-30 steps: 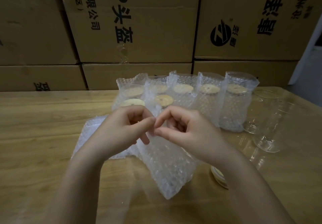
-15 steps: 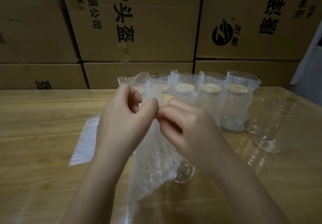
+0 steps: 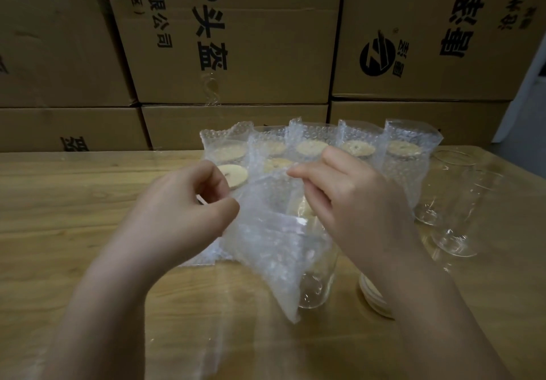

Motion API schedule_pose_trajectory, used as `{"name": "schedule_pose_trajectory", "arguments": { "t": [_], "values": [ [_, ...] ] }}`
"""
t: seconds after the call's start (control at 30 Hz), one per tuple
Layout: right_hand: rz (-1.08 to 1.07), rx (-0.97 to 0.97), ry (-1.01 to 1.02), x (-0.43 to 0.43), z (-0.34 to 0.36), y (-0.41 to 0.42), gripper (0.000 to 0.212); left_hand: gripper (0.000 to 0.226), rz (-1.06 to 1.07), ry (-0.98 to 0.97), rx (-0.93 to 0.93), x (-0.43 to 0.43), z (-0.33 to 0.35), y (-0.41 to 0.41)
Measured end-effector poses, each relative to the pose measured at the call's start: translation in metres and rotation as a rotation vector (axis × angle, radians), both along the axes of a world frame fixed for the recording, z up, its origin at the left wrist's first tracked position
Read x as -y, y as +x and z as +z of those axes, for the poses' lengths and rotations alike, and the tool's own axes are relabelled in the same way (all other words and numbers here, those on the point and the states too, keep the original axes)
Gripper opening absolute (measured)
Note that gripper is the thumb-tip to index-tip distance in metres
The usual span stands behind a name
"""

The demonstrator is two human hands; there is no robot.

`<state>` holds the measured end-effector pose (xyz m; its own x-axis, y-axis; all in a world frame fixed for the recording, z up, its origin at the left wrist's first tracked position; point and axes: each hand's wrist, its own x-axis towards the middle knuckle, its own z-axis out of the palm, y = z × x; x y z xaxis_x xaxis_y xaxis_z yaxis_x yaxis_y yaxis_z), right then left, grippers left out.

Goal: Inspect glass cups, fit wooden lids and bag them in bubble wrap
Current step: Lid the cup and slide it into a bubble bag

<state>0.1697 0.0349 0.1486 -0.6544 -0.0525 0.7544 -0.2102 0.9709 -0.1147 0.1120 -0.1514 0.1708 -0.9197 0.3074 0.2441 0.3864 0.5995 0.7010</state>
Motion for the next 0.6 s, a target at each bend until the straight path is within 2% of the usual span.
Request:
{"name": "schedule_pose_trajectory", "arguments": {
  "t": [0.03,0.1,0.2,0.3,0.37,0.43,0.5,0.53,0.6],
  "values": [
    [-0.01,0.012,0.003,-0.001,0.0,0.0,0.02,0.014,0.012,0.033,-0.006,0.0,-0.001,-0.001],
    [-0.003,0.03,0.0,0.0,0.001,0.001,0.017,0.004,0.061,0.139,-0.062,-0.004,-0.002,0.0],
    [-0.001,0.01,0.012,0.008,0.001,0.001,0.013,0.013,0.163,0.255,-0.219,-0.013,-0.005,0.001],
    [0.052,-0.148,0.015,0.023,0.006,0.006,0.01,0.015,0.134,0.209,-0.289,-0.023,-0.01,0.003],
    [0.143,-0.153,0.008,0.032,0.007,0.011,0.012,0.015,0.096,0.169,-0.315,-0.027,-0.012,0.004],
    [0.159,0.016,-0.009,0.038,0.01,0.017,0.017,0.016,0.088,0.141,-0.329,-0.028,-0.011,0.006],
    [0.128,0.295,-0.055,0.036,0.011,0.018,0.018,0.016,0.053,0.188,-0.271,-0.027,-0.009,0.007],
    [0.114,0.365,-0.056,0.033,0.008,0.018,0.019,0.016,0.018,0.232,-0.226,-0.028,-0.007,0.008],
    [0.094,0.365,0.065,0.028,0.004,0.013,0.022,0.015,-0.043,0.299,-0.169,-0.03,-0.002,0.015]
  ]
}}
